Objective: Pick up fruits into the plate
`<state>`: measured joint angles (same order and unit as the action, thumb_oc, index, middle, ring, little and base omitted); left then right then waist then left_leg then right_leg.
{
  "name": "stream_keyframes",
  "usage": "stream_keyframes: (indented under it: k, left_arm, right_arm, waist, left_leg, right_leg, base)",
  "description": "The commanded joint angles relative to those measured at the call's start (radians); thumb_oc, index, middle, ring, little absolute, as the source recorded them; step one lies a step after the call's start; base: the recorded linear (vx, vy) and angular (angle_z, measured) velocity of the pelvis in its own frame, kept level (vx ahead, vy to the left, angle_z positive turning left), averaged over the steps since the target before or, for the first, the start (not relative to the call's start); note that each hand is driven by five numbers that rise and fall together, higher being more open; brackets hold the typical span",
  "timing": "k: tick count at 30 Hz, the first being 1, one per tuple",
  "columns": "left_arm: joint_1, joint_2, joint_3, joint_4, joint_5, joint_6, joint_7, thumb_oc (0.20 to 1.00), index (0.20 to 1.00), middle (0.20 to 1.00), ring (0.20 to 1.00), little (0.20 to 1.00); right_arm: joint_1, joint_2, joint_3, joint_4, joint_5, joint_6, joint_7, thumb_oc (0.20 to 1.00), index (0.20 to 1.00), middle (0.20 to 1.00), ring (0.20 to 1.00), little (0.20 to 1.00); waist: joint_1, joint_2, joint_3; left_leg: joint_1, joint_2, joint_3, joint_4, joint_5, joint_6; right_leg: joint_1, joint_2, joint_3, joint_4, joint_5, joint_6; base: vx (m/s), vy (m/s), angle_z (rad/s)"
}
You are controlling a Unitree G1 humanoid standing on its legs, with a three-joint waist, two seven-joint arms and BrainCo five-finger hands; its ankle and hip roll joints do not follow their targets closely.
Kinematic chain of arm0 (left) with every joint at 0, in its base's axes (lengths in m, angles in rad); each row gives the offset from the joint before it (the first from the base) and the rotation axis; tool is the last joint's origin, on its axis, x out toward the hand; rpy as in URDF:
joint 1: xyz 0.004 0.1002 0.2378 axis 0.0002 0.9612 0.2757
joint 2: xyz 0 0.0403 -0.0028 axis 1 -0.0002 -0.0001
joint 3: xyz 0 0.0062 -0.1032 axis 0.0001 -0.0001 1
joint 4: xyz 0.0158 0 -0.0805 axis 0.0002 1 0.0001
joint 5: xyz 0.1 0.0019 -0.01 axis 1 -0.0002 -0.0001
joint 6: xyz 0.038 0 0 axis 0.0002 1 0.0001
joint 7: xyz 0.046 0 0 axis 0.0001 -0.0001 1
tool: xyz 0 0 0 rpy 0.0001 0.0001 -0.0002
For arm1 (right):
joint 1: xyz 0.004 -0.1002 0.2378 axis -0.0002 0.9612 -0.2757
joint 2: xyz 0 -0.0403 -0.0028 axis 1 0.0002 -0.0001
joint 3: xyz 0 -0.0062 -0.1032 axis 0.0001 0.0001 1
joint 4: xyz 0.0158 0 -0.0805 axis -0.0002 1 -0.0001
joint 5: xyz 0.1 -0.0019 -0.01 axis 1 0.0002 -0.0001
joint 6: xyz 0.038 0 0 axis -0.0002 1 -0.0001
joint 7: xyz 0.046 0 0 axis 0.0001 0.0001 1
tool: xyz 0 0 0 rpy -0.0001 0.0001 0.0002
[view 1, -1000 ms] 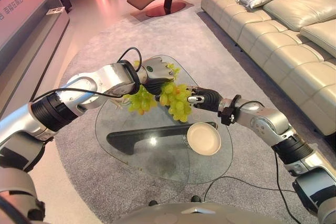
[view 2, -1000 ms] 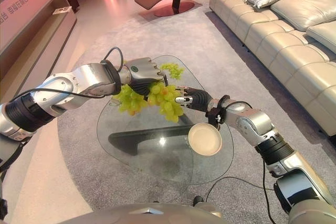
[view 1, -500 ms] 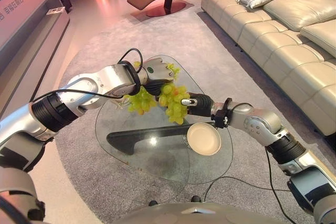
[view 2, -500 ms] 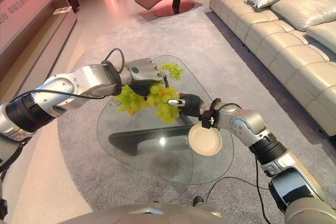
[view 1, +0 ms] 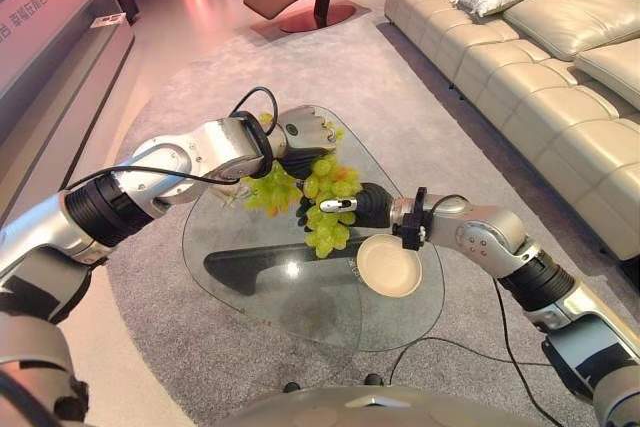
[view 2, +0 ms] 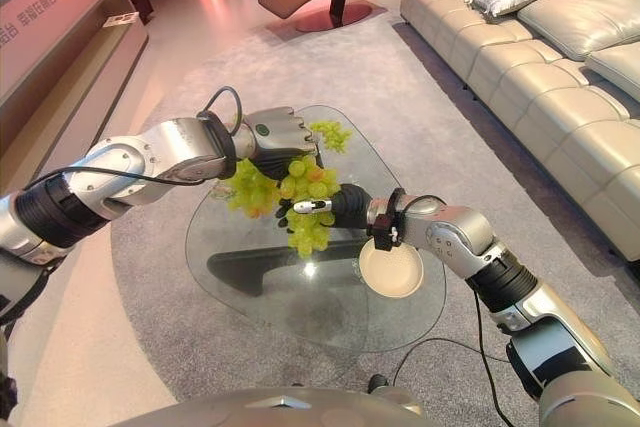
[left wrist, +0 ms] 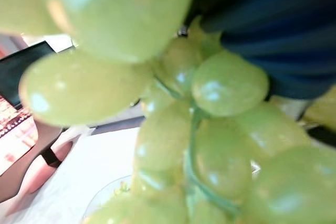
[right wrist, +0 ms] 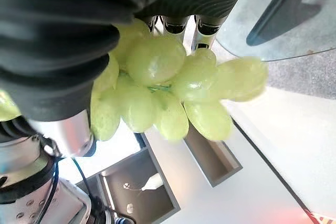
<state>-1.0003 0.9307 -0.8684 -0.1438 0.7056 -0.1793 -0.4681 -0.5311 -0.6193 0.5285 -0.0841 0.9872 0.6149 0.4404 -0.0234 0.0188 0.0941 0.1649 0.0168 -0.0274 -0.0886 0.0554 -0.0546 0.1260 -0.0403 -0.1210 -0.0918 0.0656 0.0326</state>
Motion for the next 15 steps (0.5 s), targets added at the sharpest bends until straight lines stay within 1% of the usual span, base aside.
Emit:
stream_keyframes:
  k: [1,12,15]
  left_arm:
    - [-0.162,-0.002,-0.020,0.051,-0.002,0.015,0.022,0.200,0.200,0.200,0.200,0.200]
    - [-0.154,0.004,-0.016,0.046,-0.007,0.018,0.019,0.200,0.200,0.200,0.200,0.200]
    - [-0.154,0.002,-0.015,0.049,-0.010,0.018,0.023,0.200,0.200,0.200,0.200,0.200]
  right_arm:
    - [-0.095,0.012,-0.001,-0.069,0.026,-0.062,0.032,0.200,0.200,0.200,0.200,0.200]
    - [-0.097,0.013,-0.005,-0.064,0.037,-0.062,0.021,0.200,0.200,0.200,0.200,0.200]
    - [-0.095,0.016,-0.008,-0.062,0.037,-0.073,0.017,0.200,0.200,0.200,0.200,0.200]
  waist:
    - [0.019,-0.041,-0.039]
    - [0.022,-0.041,-0.038]
    - [0.022,-0.040,-0.037]
  left_leg:
    - [-0.005,-0.055,0.044,0.037,-0.104,0.028]
    - [-0.004,-0.054,0.044,0.037,-0.104,0.029]
    - [-0.004,-0.054,0.043,0.036,-0.105,0.029]
  right_leg:
    - [0.026,-0.024,-0.016,0.014,-0.042,0.072]
    - [0.027,-0.023,-0.017,0.014,-0.043,0.070]
    - [0.028,-0.023,-0.017,0.013,-0.044,0.070]
  base:
    - [0.00,0.000,0.00]
    - [0.00,0.000,0.00]
    - [0.00,0.000,0.00]
